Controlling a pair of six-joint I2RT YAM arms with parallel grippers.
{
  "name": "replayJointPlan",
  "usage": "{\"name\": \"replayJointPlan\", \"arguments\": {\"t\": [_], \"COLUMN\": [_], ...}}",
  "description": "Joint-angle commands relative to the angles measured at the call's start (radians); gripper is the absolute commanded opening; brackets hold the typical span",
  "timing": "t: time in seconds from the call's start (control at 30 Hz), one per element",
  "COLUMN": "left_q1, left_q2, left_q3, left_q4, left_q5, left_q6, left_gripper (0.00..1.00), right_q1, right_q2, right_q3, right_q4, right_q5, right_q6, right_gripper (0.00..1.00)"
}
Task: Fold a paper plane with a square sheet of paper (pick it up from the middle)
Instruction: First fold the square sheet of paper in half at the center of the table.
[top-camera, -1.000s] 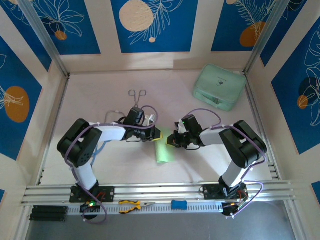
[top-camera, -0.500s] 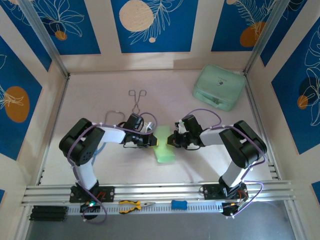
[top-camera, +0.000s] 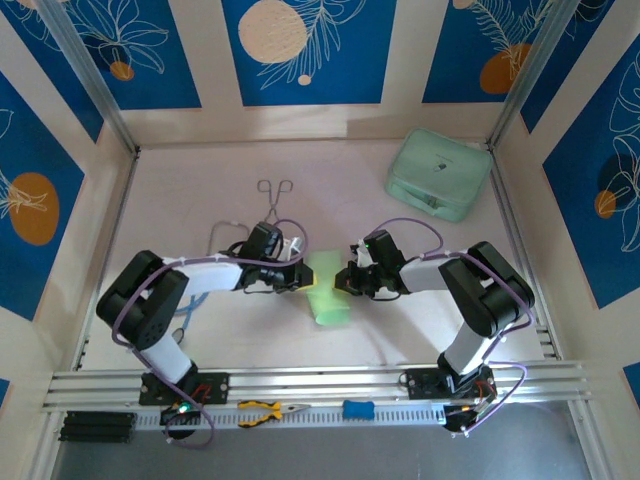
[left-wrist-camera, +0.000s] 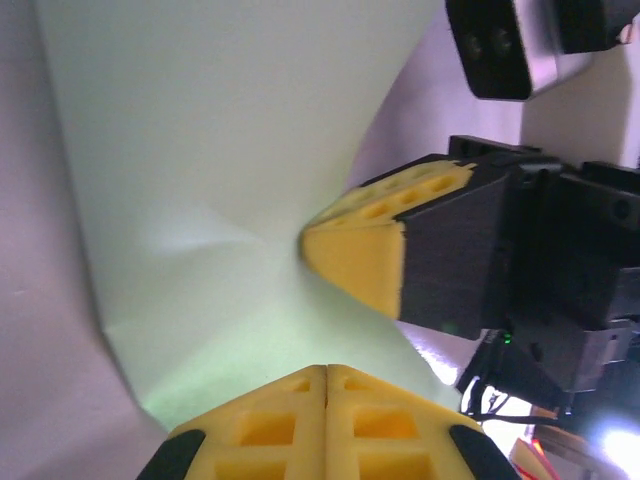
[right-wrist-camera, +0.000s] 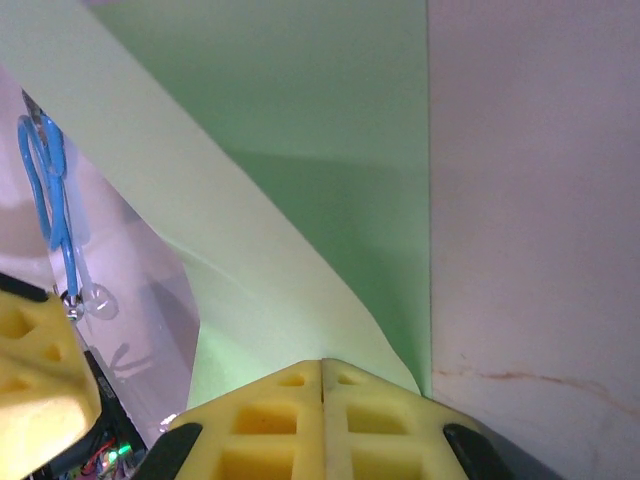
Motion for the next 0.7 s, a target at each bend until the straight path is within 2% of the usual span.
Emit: {"name": "replayJointPlan", "arguments": {"t": [0.0, 0.23, 0.37, 0.43, 0.57, 0.67], "left_q1": [-0.034, -0.042, -0.040, -0.041, -0.041, -0.041], "left_q2": [0.040, 0.123, 0.154, 0.163, 0.115, 0.049], "left_q3": [-0.009, -0.046, -0.065, -0.100, -0.191, -0.181], "left_q4": [0.037, 0.028, -0.076, -0.077, 0.010, 0.003], "left_q5": [0.052, 0.024, -0.044, -0.062, -0.048, -0.040], "left_q6": [-0.076, -0.066, 0.026, 0.046, 0.007, -0.006], "left_gripper": [0.00, 0.00, 0.00, 0.00, 0.00, 0.00], "right_q1": [-0.006, -0.004, -0.003, -0.003, -0.001, -0.002], "right_q2": [0.030, 0.027, 0.029, 0.034, 0.028, 0.022], "right_q3": [-0.053, -0.054, -0.049, -0.046, -0.047, -0.046], "right_q4": [-0.156, -0.155, -0.152, -0.157, -0.161, -0.169], "right_q5": [0.129, 0.134, 0.137, 0.134, 0.132, 0.132], "right_q6": [-0.009, -0.010, -0.013, -0.016, -0.020, -0.025], "right_gripper": [0.00, 0.00, 0.00, 0.00, 0.00, 0.00]}}
